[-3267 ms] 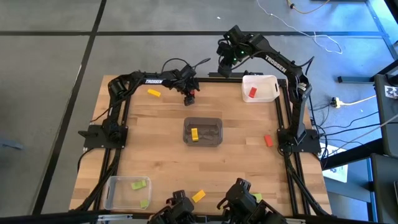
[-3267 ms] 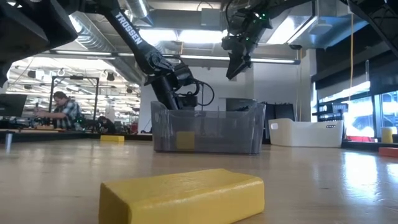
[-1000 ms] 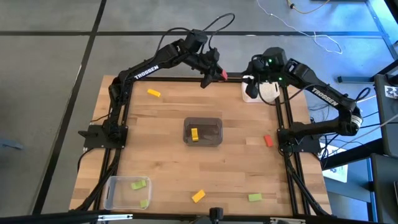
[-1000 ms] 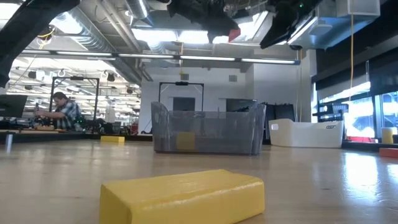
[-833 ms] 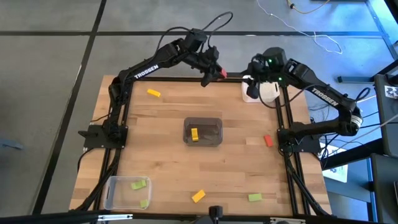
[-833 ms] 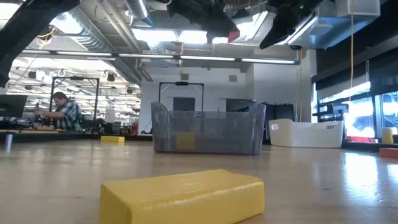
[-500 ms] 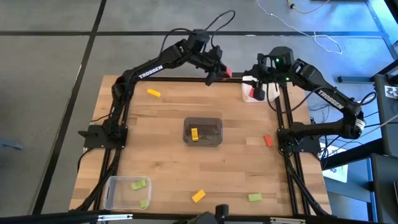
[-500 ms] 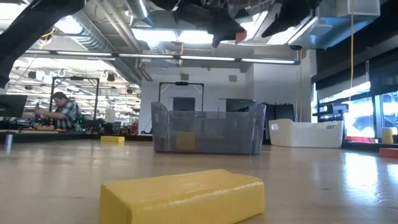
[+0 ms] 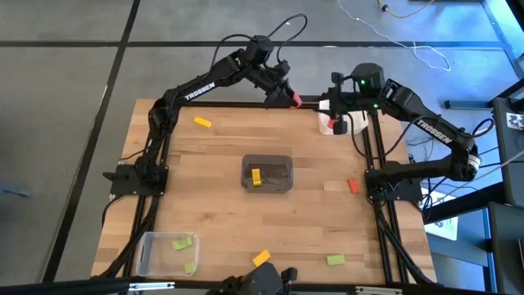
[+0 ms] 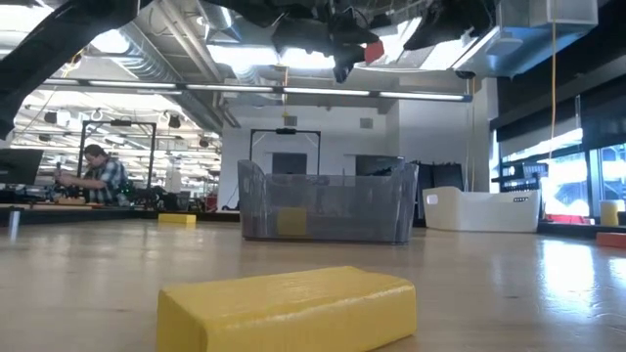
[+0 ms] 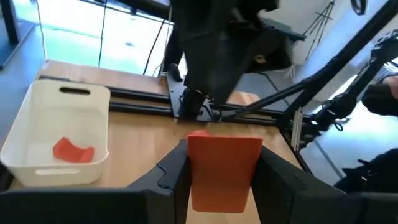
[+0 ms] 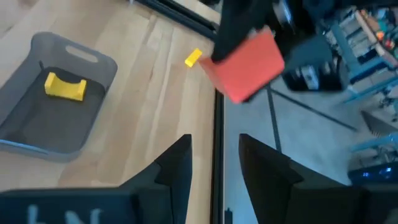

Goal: Sort & place blocks by color
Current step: Put the top orange block into the white bin

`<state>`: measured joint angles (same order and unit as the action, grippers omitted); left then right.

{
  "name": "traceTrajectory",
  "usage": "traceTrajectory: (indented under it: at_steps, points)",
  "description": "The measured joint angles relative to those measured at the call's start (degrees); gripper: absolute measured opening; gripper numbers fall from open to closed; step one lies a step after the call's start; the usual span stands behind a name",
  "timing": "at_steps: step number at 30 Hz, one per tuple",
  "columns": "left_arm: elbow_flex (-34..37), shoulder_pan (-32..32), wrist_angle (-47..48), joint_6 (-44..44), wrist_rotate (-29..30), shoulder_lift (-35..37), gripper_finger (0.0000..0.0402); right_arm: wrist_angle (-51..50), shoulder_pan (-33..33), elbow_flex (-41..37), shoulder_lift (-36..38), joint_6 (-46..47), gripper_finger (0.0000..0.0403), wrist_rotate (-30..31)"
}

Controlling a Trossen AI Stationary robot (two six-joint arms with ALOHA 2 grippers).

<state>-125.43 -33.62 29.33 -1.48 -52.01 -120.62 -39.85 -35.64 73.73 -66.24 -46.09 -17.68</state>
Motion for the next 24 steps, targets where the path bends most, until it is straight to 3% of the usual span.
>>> traceTrajectory:
  at_steps: [5,11,15,24]
  points:
    - [0.0,-0.12,-0.04,-0.99,3.74,0.02,0.0119,1.95,0.72,0.0,0.0,4.43,0.0134,0.0]
    - [0.0,1.58,-0.73,9.51,11.48,0.02,0.0119,6.57,0.7,0.0,-0.02,20.38,0.0134,0.01]
    - [0.0,2.31,-5.62,10.68,11.29,0.02,0.0119,7.8,0.69,0.0,-0.02,27.03,0.0134,0.04]
    - [-0.04,-0.06,-14.23,4.76,7.33,0.42,0.0119,8.86,0.68,0.05,-0.13,27.46,0.0134,0.21]
